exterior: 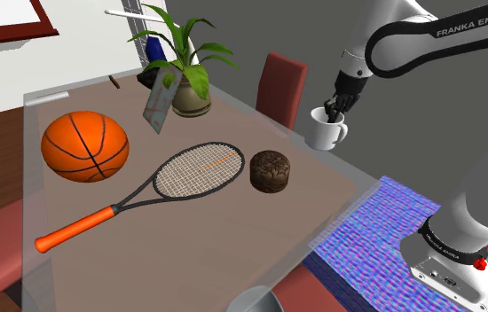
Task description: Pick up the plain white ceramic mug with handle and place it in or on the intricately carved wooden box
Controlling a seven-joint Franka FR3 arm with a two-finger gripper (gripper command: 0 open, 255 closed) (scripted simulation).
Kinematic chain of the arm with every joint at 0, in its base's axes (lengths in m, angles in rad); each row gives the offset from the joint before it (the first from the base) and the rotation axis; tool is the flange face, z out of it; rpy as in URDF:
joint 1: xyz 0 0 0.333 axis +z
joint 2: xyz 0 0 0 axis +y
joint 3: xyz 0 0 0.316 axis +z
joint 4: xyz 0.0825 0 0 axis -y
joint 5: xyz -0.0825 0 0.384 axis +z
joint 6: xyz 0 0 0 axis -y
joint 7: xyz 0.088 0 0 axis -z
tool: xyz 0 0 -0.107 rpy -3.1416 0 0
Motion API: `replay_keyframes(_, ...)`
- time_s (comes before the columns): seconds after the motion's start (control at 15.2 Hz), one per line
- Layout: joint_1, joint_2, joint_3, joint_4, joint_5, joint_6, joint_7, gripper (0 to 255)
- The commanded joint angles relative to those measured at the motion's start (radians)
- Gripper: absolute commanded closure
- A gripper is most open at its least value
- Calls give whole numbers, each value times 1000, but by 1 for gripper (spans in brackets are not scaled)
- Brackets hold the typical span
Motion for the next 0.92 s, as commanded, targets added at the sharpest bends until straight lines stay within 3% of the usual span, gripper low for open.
replay_keyframes(0.0, 1, -8, 1, 23, 1, -31, 1, 255)
replay_keyframes(0.59, 1, -29, 3, 122, 3, -151, -1, 255)
replay_keyframes(0.86, 37, 36, 79, 186, 33, -152, 92, 255)
